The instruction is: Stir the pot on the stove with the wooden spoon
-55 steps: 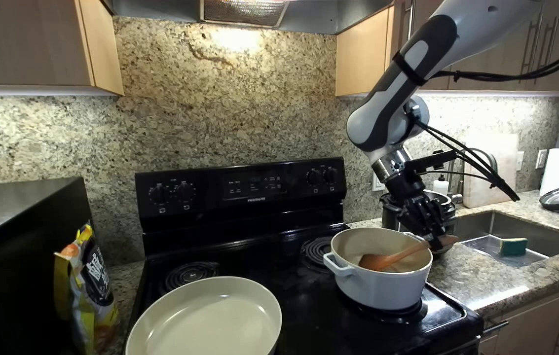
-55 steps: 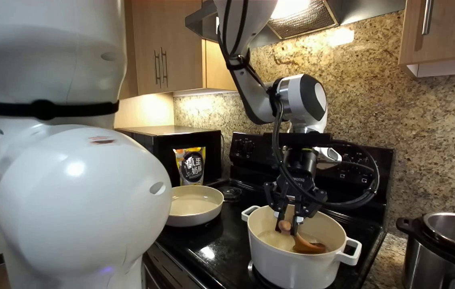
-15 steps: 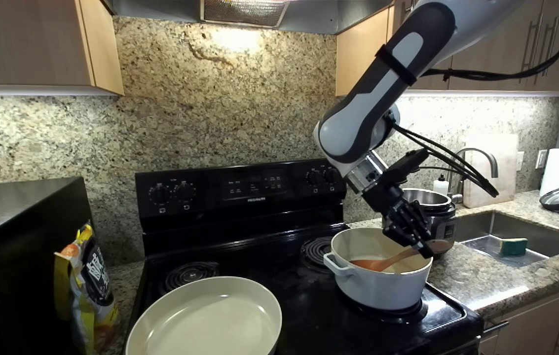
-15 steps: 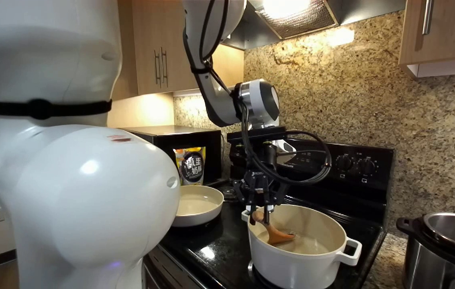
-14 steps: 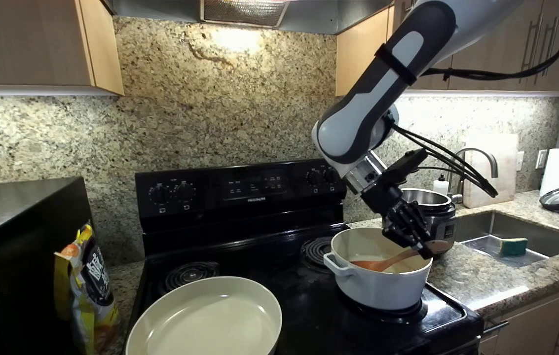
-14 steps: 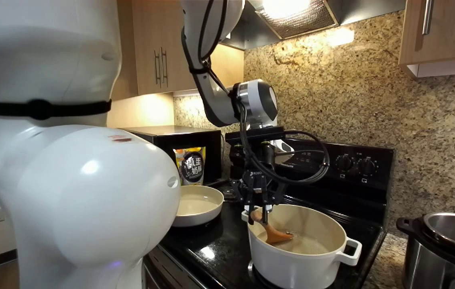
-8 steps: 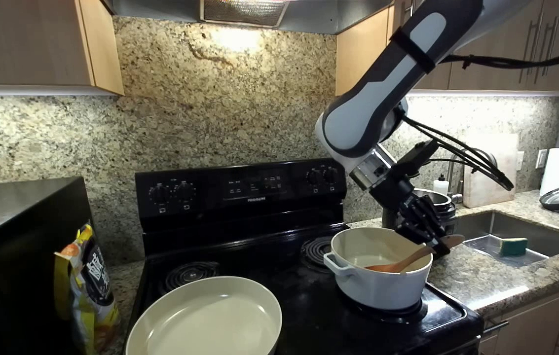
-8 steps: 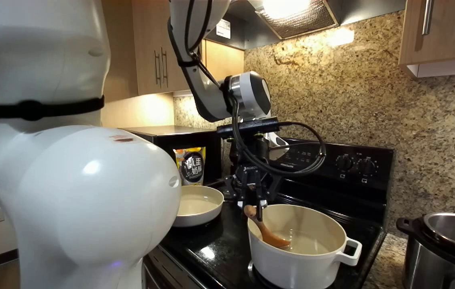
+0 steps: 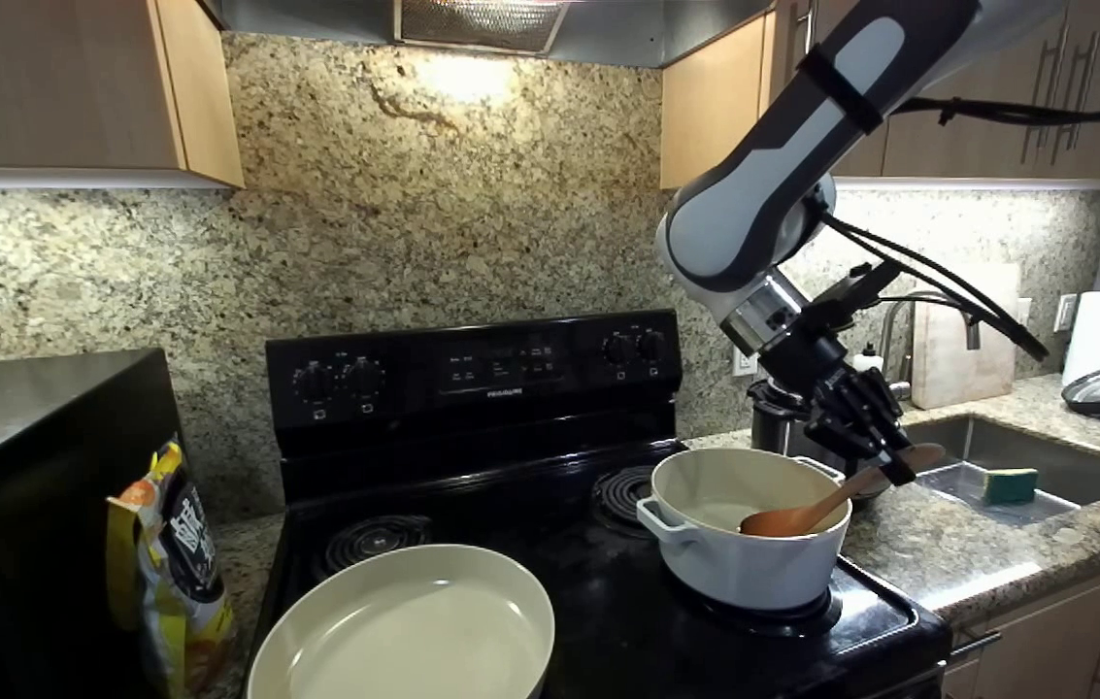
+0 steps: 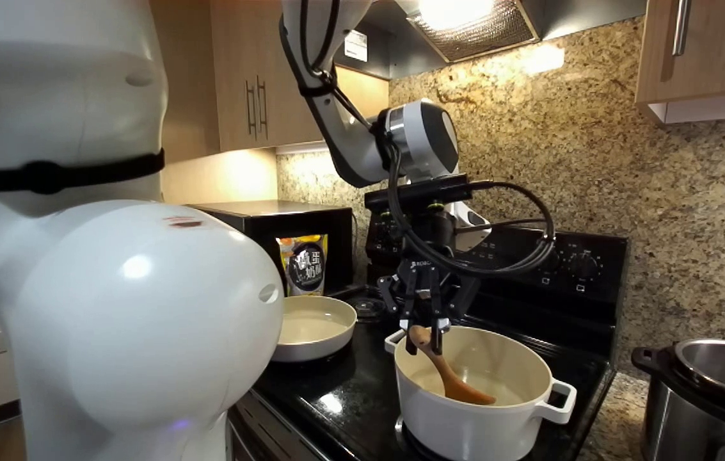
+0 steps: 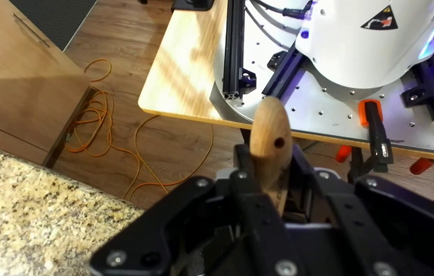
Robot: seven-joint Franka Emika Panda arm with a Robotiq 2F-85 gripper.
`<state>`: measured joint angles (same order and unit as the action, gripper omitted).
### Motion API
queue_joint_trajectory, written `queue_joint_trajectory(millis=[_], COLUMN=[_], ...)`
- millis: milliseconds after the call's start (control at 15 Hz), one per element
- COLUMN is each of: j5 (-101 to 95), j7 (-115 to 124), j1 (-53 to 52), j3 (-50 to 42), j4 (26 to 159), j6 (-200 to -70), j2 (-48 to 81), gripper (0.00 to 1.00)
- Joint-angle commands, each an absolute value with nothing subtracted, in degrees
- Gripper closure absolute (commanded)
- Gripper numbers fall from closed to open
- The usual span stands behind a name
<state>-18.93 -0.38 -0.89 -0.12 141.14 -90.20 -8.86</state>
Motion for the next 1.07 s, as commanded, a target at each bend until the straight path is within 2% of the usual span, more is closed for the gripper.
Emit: queue_joint_trajectory(millis=[0,533,1000], j5=[-19.3,-17.7,-18.1], j7=[1.3,-0.3,-3.6], j1=[0.3,-0.4,-2.4], j3=[-0.7,-0.3,2.1], j4=[138.9,135.8,137.3], j6=[-90.5,-92.6,-92.2], j2=[-4.9,0.4,-0.9], gripper=[0.93,0.93,0.93])
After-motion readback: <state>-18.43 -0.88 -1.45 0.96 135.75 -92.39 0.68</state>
